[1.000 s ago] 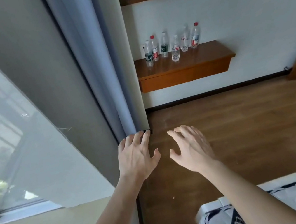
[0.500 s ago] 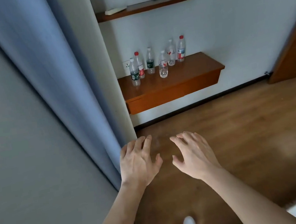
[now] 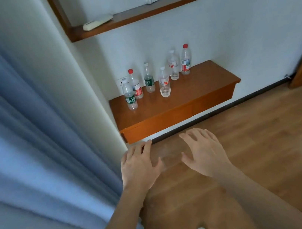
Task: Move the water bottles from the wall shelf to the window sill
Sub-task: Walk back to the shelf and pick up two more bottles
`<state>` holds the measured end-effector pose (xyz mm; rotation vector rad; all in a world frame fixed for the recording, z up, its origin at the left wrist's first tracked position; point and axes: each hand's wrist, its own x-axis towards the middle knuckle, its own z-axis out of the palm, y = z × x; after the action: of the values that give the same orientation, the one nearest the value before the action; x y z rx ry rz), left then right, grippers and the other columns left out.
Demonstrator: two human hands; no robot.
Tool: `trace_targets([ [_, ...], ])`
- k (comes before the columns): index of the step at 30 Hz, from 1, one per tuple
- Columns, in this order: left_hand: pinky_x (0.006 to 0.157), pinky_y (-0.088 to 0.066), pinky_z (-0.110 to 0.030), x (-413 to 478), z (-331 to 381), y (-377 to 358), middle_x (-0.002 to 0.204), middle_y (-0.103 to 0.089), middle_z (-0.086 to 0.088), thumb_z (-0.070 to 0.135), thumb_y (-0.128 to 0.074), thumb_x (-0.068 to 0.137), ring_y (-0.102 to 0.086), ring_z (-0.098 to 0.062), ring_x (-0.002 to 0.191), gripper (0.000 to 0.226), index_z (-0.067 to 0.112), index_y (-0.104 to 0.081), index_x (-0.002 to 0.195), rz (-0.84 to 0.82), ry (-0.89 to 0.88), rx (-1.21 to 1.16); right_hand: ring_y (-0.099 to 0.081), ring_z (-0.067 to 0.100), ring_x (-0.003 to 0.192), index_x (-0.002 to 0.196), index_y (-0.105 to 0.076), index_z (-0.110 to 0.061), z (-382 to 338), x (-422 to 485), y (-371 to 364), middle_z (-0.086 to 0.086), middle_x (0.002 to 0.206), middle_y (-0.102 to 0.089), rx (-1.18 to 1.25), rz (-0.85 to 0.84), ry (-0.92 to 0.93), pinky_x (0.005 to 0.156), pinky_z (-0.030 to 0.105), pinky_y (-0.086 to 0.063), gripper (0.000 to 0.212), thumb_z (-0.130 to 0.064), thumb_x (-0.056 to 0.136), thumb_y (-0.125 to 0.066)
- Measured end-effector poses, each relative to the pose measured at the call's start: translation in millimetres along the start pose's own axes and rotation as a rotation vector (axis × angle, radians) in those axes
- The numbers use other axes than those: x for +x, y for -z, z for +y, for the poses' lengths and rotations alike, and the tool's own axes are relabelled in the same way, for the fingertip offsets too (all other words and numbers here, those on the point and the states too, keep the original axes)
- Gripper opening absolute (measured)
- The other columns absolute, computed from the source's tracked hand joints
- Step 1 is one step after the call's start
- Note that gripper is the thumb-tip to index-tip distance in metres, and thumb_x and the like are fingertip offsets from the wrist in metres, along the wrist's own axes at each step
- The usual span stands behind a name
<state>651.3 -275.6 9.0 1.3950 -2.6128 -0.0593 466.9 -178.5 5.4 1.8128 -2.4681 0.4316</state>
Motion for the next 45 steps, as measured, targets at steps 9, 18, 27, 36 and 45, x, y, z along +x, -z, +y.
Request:
trace_targets([
  [9,0.116,-0.032,-0.046,126,32,-30,0.147,-0.045,0.010,0.067,-0.038,0.087,-0.039,-0.017,0.138,0.064,0.038,-0.031,0.143,-0.040,0.073,-0.013,-0.051,0.022,0.130,0.134,-0.056,-0.025,88,121,-15,0.001,0.133,-0.060,0.006,-0.029,0.020,0.111,0.045,-0.041,0.054,-0.048,0.085,-0.061],
  [18,0.114,-0.036,-0.044,202,14,-59,0.142,-0.051,0.010,0.068,-0.038,0.084,-0.046,-0.016,0.133,0.063,0.037,-0.039,0.139,-0.048,0.154,0.000,-0.055,0.024,0.126,0.130,-0.057,-0.024,114,212,-46,0.002,0.130,-0.063,0.047,-0.051,0.036,0.107,0.048,-0.045,0.052,-0.044,0.081,-0.062],
  [27,0.115,-0.031,-0.044,305,-11,-97,0.152,-0.041,0.010,0.066,-0.045,0.089,-0.036,-0.018,0.142,0.067,0.037,-0.032,0.148,-0.057,0.312,-0.081,-0.037,0.019,0.143,0.145,-0.041,-0.033,149,334,-89,-0.005,0.149,-0.047,0.035,-0.132,0.078,0.120,0.043,-0.026,0.060,-0.053,0.090,-0.055],
  [36,0.100,-0.048,-0.055,376,-74,-146,0.141,-0.054,-0.004,0.060,-0.061,0.083,-0.053,-0.030,0.127,0.067,0.029,-0.045,0.141,-0.030,0.630,-0.340,-0.047,0.018,0.134,0.142,-0.045,-0.030,197,443,-144,-0.003,0.143,-0.052,0.109,-0.246,-0.032,0.112,0.043,-0.041,0.060,-0.053,0.087,-0.057],
  [45,0.101,-0.045,-0.045,454,-103,-162,0.141,-0.053,-0.005,0.035,-0.082,0.076,-0.051,-0.026,0.128,0.081,0.018,-0.040,0.144,0.021,0.745,-0.660,-0.049,0.014,0.130,0.146,-0.038,-0.029,204,517,-186,-0.008,0.143,-0.050,0.742,-0.319,-0.337,0.102,0.032,-0.042,0.097,-0.046,0.066,-0.088],
])
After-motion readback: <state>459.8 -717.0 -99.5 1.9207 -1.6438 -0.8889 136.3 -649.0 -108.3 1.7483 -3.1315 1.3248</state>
